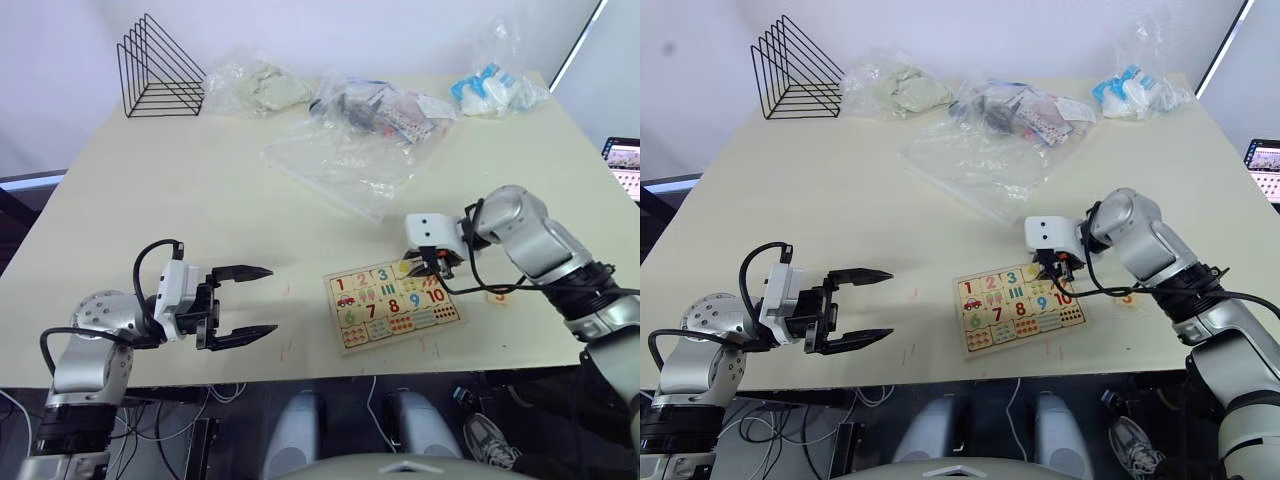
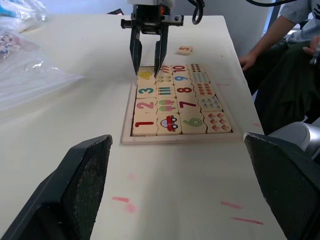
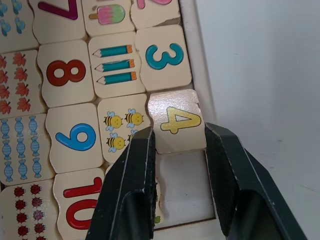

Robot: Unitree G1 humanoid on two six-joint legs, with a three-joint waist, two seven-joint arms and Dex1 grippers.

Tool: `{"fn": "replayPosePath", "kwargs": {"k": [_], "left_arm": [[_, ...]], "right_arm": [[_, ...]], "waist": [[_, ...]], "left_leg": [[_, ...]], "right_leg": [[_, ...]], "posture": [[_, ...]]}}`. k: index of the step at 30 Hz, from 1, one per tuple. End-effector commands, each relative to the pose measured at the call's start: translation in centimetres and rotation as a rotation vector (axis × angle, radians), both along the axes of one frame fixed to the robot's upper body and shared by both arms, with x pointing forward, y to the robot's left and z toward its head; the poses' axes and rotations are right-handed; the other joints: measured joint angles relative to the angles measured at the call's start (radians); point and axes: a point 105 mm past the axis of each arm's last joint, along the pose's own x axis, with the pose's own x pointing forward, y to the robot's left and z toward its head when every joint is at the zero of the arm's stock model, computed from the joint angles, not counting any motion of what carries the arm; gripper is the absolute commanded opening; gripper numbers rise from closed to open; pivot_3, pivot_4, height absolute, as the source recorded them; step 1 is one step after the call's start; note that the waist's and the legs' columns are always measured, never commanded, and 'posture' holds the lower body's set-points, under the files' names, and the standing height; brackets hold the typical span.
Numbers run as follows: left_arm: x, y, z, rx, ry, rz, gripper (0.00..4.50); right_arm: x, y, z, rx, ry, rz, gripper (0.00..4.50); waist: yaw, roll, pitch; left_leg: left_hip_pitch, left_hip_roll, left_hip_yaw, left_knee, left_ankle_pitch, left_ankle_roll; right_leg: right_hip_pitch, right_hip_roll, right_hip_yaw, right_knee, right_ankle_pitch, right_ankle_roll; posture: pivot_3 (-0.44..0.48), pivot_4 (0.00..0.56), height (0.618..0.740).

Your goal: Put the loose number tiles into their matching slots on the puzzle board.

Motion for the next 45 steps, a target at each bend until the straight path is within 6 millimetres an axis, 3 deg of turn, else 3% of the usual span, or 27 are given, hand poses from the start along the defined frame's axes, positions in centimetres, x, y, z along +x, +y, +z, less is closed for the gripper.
{"fn": "replayPosePath", "kwargs": {"k": [1, 16, 18, 19, 22, 31, 40, 43, 45], "left_arm": [[-0.2, 0.0, 0.5, 0.003, -0.029, -0.010, 4.50], [-0.2, -0.1, 0.3, 0.002, -0.024, -0.010, 4.50], [-0.2, -0.1, 0.3, 0.002, -0.024, -0.010, 4.50], [-0.1, -0.1, 0.3, 0.002, -0.024, -0.010, 4.50], [-0.1, -0.1, 0.3, 0.003, -0.024, -0.010, 4.50], [0.1, -0.1, 0.3, 0.006, -0.025, -0.010, 4.50], [0.2, -0.2, 0.4, 0.006, -0.030, -0.019, 4.50], [0.2, -0.2, 0.4, 0.007, -0.031, -0.021, 4.50], [0.2, -0.3, 0.3, 0.007, -0.030, -0.022, 4.50]], "right_arm": [[0.0, 0.6, 0.9, 0.003, -0.031, 0.035, 0.89], [0.0, 0.9, 0.8, 0.013, -0.020, 0.044, 0.89], [-0.1, 0.9, 0.8, 0.011, -0.016, 0.046, 1.92], [-0.1, 0.8, 0.8, 0.010, -0.017, 0.046, 2.11], [0.1, 0.7, 0.9, 0.009, -0.023, 0.037, 3.51], [0.5, 0.1, 2.0, 0.038, -0.036, 0.011, 3.51], [0.6, -0.3, 3.7, 0.240, -0.053, -0.051, 3.51], [0.6, -0.5, 3.7, 0.303, -0.062, -0.082, 2.63], [0.5, -0.6, 3.6, 0.353, -0.066, -0.104, 1.69]], "waist": [[0.000, 0.000, 0.000], [-0.002, 0.000, 0.000], [-0.002, 0.000, 0.000], [-0.001, 0.000, 0.000], [-0.001, 0.000, 0.000], [0.000, 0.000, 0.000], [0.000, 0.000, 0.000], [0.000, 0.000, 0.000], [0.000, 0.000, 0.000]], "left_leg": [[0.000, 0.000, 0.000, 0.000, 0.000, 0.000], [0.000, 0.000, 0.000, 0.000, 0.000, 0.000], [0.000, 0.000, 0.000, 0.000, 0.000, 0.000], [0.000, 0.000, 0.000, 0.000, 0.000, 0.000], [0.000, 0.000, 0.000, 0.000, 0.000, 0.000], [0.000, 0.000, 0.000, 0.000, 0.000, 0.000], [0.000, 0.000, 0.000, 0.000, 0.000, 0.000], [0.000, 0.000, 0.000, 0.000, 0.000, 0.000], [0.000, 0.000, 0.000, 0.000, 0.000, 0.000]], "right_leg": [[0.000, 0.000, 0.000, 0.000, 0.000, 0.000], [0.000, 0.000, 0.000, 0.000, 0.000, 0.000], [0.000, 0.000, 0.000, 0.000, 0.000, 0.000], [0.000, 0.000, 0.000, 0.000, 0.000, 0.000], [0.000, 0.000, 0.000, 0.000, 0.000, 0.000], [0.000, 0.000, 0.000, 0.000, 0.000, 0.000], [0.000, 0.000, 0.000, 0.000, 0.000, 0.000], [0.000, 0.000, 0.000, 0.000, 0.000, 0.000], [0.000, 0.000, 0.000, 0.000, 0.000, 0.000]], "posture": [[0.000, 0.150, 0.740], [0.000, 0.150, 0.740], [0.000, 0.150, 0.740], [0.000, 0.150, 0.740], [0.000, 0.150, 0.740], [0.000, 0.150, 0.740], [0.000, 0.150, 0.740], [0.000, 0.150, 0.740], [0.000, 0.150, 0.740]]}}
